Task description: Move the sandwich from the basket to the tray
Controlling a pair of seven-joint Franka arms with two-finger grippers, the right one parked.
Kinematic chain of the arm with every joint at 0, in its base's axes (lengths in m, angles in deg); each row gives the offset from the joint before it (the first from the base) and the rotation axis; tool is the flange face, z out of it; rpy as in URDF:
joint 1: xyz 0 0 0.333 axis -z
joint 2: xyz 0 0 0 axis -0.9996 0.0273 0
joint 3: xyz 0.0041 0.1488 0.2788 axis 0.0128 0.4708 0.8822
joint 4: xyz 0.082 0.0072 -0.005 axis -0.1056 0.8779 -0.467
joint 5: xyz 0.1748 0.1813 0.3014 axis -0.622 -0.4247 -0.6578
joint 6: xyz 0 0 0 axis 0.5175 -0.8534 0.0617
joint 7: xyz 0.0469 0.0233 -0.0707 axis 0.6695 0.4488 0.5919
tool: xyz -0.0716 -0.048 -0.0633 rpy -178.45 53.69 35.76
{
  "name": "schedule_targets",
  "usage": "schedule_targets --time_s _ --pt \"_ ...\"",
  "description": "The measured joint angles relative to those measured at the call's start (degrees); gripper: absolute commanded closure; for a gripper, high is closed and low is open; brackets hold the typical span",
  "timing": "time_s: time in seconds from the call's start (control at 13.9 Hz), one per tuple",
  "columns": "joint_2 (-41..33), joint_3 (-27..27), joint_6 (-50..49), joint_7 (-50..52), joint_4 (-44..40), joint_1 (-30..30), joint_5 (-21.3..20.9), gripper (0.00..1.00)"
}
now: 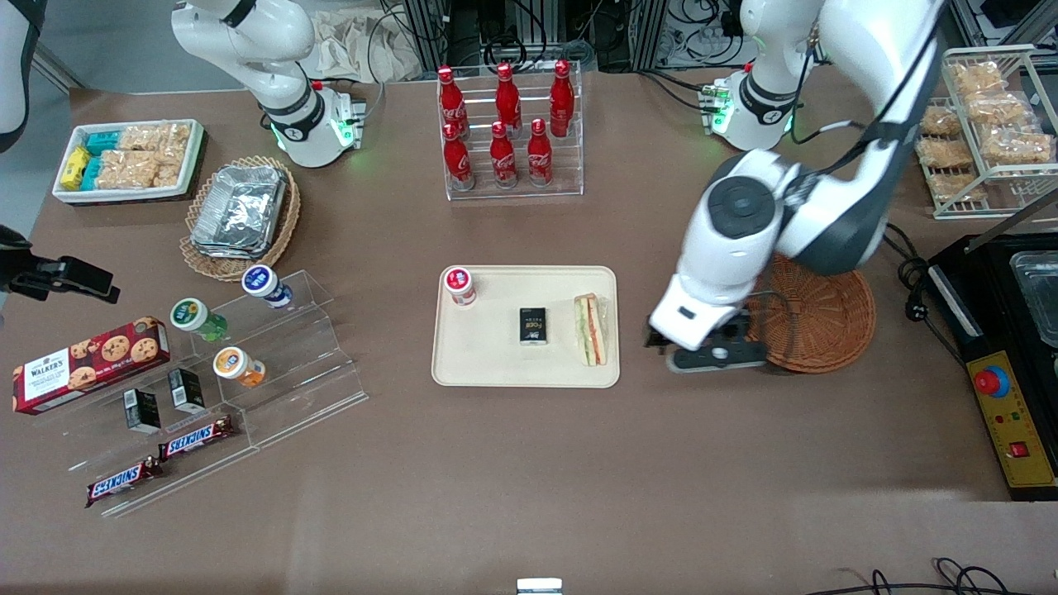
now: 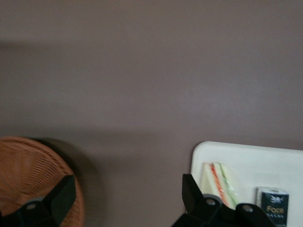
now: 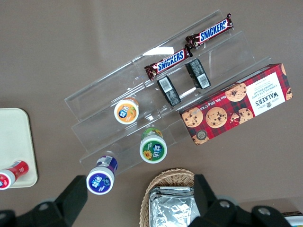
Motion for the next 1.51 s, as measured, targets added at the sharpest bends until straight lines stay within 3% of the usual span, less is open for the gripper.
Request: schedule_targets --time_s 0.22,0.43,0.5,0.72,0.94,1.29,1.51 --pt "-0.92 0.21 -9.2 -9.65 -9.07 -4.84 0.91 0.0" --pt "-1.04 0.3 -11.8 -15.39 -12.22 -10.28 1.09 0.0" --pt "-1.09 0.28 -11.8 -16.86 -12.26 -12.3 2.36 0.0" --pt "-1.4 0.26 -11.78 -20.42 -12.25 -17.88 12.7 0.0" --pt "-1.69 0.2 -11.79 -24.35 -11.99 -21.61 16.4 0.0" --pt "-7.93 0.05 -2.98 -24.57 0.4 -23.88 19.17 0.0" --pt "-10.64 -0.31 -1.99 -24.77 4.27 -23.92 18.64 0.0"
